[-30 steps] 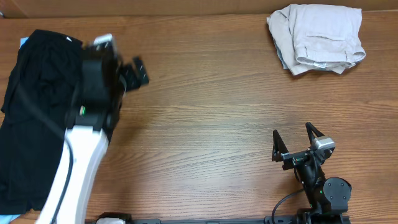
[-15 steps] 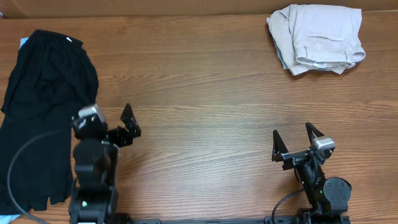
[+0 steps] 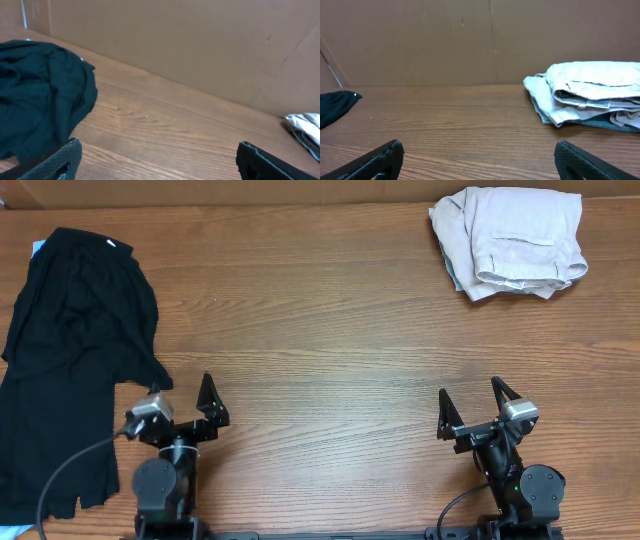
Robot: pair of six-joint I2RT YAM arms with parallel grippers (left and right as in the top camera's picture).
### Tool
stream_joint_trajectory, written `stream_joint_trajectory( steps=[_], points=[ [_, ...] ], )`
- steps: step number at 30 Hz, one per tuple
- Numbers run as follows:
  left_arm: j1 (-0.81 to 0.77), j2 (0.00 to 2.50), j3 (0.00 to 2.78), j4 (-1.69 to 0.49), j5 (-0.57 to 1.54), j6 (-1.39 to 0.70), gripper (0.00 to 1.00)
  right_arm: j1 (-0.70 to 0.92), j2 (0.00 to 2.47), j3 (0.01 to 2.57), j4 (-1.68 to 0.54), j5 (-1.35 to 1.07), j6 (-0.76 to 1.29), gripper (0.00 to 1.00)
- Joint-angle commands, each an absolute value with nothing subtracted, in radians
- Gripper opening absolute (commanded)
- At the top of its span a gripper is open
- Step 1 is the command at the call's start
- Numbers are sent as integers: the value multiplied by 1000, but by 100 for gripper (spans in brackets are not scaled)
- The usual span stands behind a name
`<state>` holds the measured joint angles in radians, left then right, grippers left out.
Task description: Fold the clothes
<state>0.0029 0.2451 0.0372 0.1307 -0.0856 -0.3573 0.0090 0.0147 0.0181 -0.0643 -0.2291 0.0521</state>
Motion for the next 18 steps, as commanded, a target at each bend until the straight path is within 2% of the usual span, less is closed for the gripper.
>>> stream_joint_trajectory(
  steps=[1,6,12,18],
  points=[
    [19,189,5,120,-85,-401,100,15,3,8,-59,-230,57,100],
    [39,147,5,78,-84,-400,100,15,3,8,-59,-230,57,100],
    [55,58,5,-73,-84,-393,100,15,3,8,-59,-230,57,100],
    [56,3,6,-78,-32,-241,100,15,3,8,-59,-230,57,100]
  ],
)
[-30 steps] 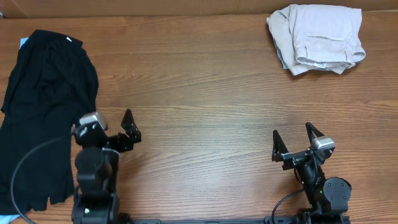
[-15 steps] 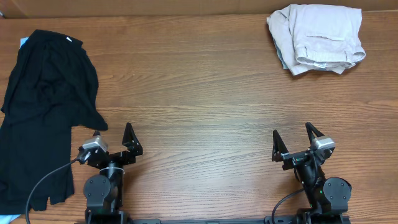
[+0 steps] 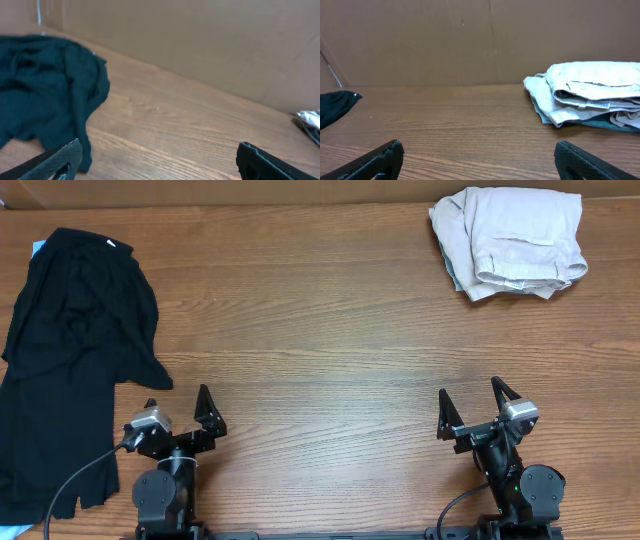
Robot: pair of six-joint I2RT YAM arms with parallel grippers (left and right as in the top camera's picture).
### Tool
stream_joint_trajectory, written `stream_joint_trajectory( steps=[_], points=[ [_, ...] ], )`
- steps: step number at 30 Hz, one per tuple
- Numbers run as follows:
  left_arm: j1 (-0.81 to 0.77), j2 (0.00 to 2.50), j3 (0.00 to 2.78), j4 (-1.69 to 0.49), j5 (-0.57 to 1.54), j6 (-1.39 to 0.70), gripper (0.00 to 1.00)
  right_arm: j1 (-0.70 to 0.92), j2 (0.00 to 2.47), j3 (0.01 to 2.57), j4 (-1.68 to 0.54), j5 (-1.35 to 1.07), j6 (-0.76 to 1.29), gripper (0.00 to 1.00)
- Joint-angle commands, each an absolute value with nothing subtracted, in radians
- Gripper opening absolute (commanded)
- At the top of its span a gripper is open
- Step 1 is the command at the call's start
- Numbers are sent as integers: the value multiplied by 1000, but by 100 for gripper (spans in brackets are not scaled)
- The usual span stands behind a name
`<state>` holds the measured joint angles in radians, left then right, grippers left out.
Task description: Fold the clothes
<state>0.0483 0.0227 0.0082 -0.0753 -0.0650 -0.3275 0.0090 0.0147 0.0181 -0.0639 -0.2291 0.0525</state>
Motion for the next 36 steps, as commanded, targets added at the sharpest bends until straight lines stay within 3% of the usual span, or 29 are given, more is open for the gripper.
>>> stream_joint_trajectory(
  steps=[1,13,36],
  points=[
    [56,3,6,-78,-32,-231,100,15,3,8,-59,-230,57,100],
    [58,3,6,-78,-25,-111,100,15,3,8,-59,-230,57,100],
    [59,4,6,-76,-27,-112,100,15,3,8,-59,-230,56,100]
  ],
)
